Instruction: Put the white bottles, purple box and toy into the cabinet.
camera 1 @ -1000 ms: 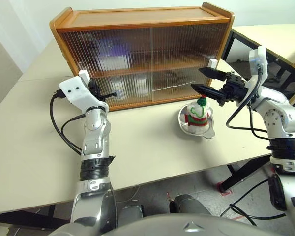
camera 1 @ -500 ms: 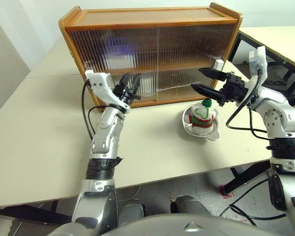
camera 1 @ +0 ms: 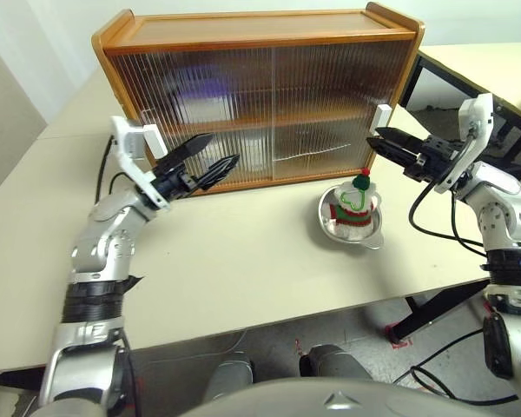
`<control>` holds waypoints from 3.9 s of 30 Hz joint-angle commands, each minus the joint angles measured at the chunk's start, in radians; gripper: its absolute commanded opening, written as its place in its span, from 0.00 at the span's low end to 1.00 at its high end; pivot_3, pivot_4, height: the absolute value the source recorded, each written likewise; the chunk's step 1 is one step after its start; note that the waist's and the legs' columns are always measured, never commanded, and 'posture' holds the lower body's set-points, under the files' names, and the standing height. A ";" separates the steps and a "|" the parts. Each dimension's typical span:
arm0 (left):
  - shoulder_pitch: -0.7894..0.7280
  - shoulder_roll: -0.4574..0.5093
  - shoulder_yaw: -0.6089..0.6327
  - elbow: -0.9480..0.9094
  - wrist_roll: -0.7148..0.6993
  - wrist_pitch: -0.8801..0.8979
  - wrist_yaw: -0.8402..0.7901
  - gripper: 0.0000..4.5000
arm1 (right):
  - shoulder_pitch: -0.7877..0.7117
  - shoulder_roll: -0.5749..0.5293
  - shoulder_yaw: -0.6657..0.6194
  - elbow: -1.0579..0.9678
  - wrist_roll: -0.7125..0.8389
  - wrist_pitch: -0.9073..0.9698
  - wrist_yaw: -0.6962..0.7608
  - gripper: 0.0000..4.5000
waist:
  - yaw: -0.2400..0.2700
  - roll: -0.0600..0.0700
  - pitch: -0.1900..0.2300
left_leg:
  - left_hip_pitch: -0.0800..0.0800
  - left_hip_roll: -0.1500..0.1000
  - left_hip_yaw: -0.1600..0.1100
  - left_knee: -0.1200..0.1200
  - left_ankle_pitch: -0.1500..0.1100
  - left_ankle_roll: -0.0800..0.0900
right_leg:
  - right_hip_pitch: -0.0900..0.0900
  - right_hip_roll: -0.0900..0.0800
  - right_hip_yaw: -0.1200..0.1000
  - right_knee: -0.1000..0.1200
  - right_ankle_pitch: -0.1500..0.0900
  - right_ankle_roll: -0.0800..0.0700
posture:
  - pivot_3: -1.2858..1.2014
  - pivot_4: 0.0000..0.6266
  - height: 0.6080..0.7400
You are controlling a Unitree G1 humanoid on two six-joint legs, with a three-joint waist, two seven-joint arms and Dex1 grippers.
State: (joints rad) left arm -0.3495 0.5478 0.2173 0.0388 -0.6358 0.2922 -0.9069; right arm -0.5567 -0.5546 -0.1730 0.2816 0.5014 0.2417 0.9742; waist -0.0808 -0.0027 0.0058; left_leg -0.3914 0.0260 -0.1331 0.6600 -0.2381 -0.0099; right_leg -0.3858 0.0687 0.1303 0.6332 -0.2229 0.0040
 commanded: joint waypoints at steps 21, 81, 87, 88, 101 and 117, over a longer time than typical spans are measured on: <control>0.127 0.034 0.043 -0.073 -0.038 0.043 -0.070 1.00 | -0.359 0.066 -0.006 0.794 -0.252 -0.434 -0.182 0.01 | 0.006 0.004 0.000 | -0.006 0.015 0.001 -0.007 0.000 0.001 | -0.011 0.005 -0.003 0.000 0.010 -0.021 | 0.49 0.00 1.00; 0.120 0.003 0.030 -0.116 -0.037 0.045 -0.025 1.00 | -0.409 0.377 0.097 0.495 -0.284 -0.074 -0.258 0.01 | -0.001 0.004 0.000 | -0.006 0.016 0.001 -0.012 0.001 0.001 | -0.016 0.007 -0.004 0.002 0.012 -0.026 | 0.49 0.00 1.00; 0.115 0.000 0.027 -0.113 -0.035 0.042 -0.022 1.00 | -0.416 0.435 0.113 0.464 -0.279 -0.034 -0.267 0.01 | -0.002 0.004 0.000 | -0.006 0.017 0.001 -0.014 0.001 0.002 | -0.017 0.007 -0.004 0.002 0.012 -0.027 | 0.49 0.00 1.00; 0.115 0.000 0.027 -0.113 -0.035 0.042 -0.022 1.00 | -0.418 0.441 0.115 0.462 -0.279 -0.031 -0.268 0.01 | -0.001 0.004 0.000 | -0.006 0.017 0.001 -0.014 0.001 0.002 | -0.017 0.008 -0.004 0.003 0.012 -0.028 | 0.49 0.00 1.00; 0.116 -0.002 0.028 -0.114 -0.033 0.040 -0.021 1.00 | -0.470 0.502 0.124 0.525 -0.283 -0.046 -0.274 0.01 | 0.000 0.004 0.000 | -0.006 0.018 0.001 -0.015 0.002 0.002 | -0.019 0.009 -0.005 0.004 0.012 -0.030 | 0.49 0.00 1.00; 0.112 -0.025 0.015 -0.109 -0.024 0.033 -0.025 1.00 | -0.430 0.406 0.112 0.452 -0.304 -0.058 -0.301 0.04 | 0.007 0.004 -0.001 | -0.006 0.020 0.001 -0.015 0.003 0.003 | -0.021 0.012 -0.005 0.009 0.013 -0.033 | 0.48 0.00 1.00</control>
State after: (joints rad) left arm -0.2306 0.5277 0.2491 -0.0676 -0.6670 0.3303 -0.9281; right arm -1.0088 -0.1167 -0.0565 0.7667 0.2120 0.1818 0.6880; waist -0.0735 0.0009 0.0052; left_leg -0.3971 0.0455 -0.1322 0.6456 -0.2350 -0.0066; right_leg -0.4066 0.0803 0.1249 0.6426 -0.2103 -0.0295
